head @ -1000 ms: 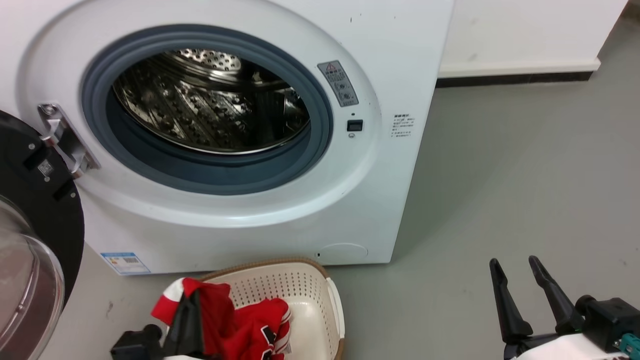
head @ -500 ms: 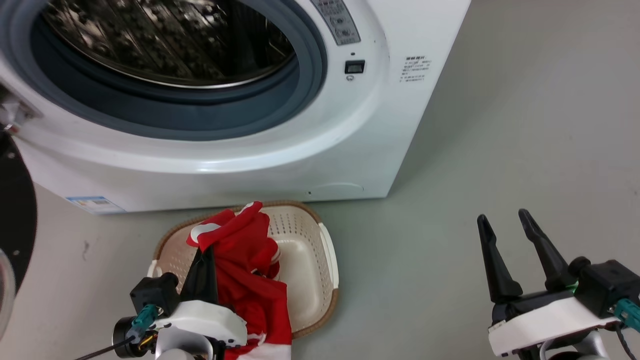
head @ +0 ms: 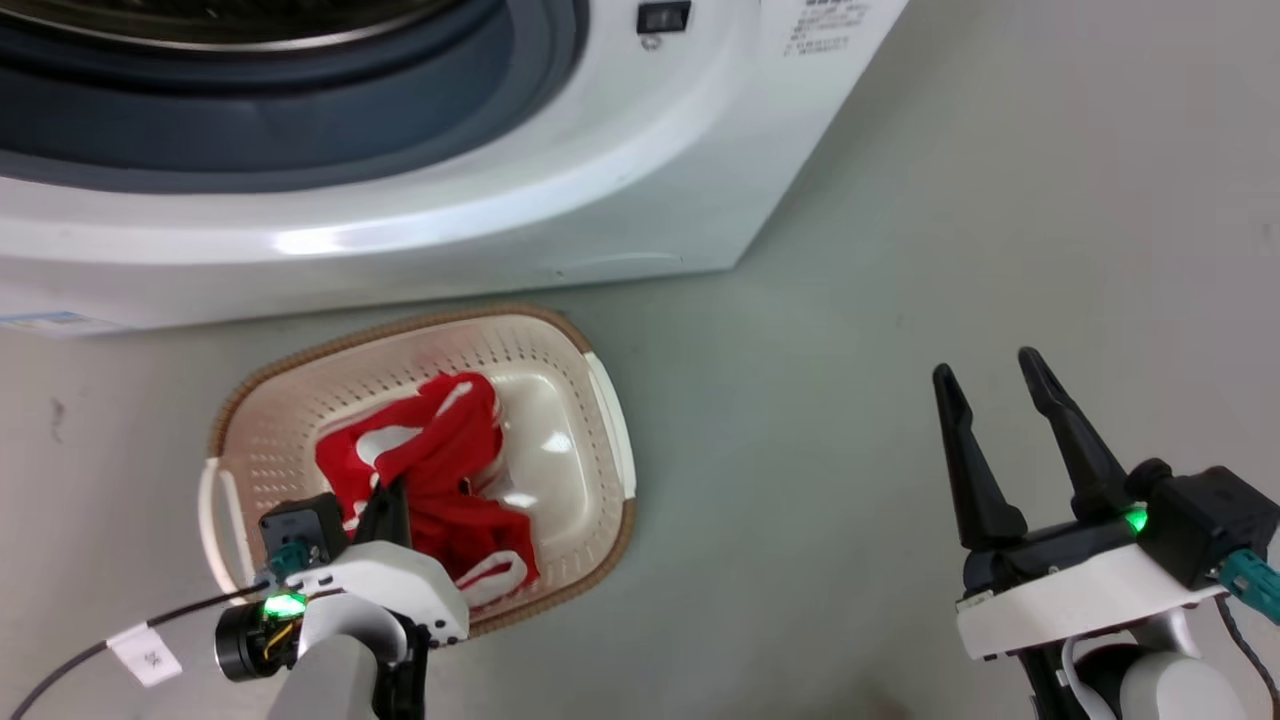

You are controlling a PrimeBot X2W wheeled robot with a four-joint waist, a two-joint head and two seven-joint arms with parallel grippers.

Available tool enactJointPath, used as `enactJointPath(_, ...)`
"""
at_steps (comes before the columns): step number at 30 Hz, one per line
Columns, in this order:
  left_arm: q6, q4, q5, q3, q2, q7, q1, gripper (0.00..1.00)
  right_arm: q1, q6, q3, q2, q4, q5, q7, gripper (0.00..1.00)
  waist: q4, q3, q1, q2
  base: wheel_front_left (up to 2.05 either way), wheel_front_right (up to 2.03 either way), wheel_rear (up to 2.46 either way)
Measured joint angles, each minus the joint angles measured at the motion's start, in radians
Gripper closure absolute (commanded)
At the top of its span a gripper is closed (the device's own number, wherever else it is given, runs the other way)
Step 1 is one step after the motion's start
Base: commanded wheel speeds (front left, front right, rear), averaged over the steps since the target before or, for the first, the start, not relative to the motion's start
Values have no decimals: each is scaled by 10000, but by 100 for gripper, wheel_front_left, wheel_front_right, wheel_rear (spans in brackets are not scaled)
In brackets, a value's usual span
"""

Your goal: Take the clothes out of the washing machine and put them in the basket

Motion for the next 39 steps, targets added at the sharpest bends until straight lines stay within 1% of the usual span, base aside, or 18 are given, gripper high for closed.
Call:
enactJointPath(4, -31, 1030, 123, 268, 115, -2, -478, 100, -123, 0, 79, -2, 96, 19, -121, 0, -228, 503, 0, 0, 0, 0, 0)
enactJointPath(9, -63, 2405, 332, 286, 311, -2, -981, 100, -339, 0, 267, 0, 255, 98, -265, 0, -575, 896, 0, 0, 0, 0, 0)
enactJointPath(10, -71, 2594, 339, 309, 332, -2, -1038, 98, -341, 0, 284, 0, 305, 105, -313, 0, -645, 935, 0, 0, 0, 0, 0)
enactJointPath(12, -71, 2888, 320, 368, 345, -2, -1115, 52, -372, 0, 299, 0, 441, 150, -376, 0, -761, 962, 0, 0, 0, 0, 0)
enactJointPath(13, -71, 2989, 322, 391, 345, -2, -1117, 0, -377, 0, 293, -2, 520, 155, -422, 0, -794, 922, 0, 0, 0, 0, 0)
enactJointPath(18, -146, 2874, 445, 508, 359, -2, -899, 0, -365, 0, 207, 2, 825, -4, -523, 0, -817, 365, 0, 0, 0, 0, 0)
enactJointPath(24, -234, 2069, 589, 690, 188, -2, -4, 0, -25, 0, -128, 2, 1009, -109, -412, 0, -692, -886, -1, 0, 0, 0, 0)
enactJointPath(32, -336, 447, 825, 884, -65, -2, 1181, 0, 869, 0, -493, 2, 784, -247, 123, 0, -296, -2751, -3, 0, 0, 0, 0)
enactJointPath(39, -426, -1616, 1057, 1043, -136, -2, 1905, 0, 1442, 0, -761, 2, 384, -334, 422, 0, 150, -3954, -4, 0, 0, 0, 0)
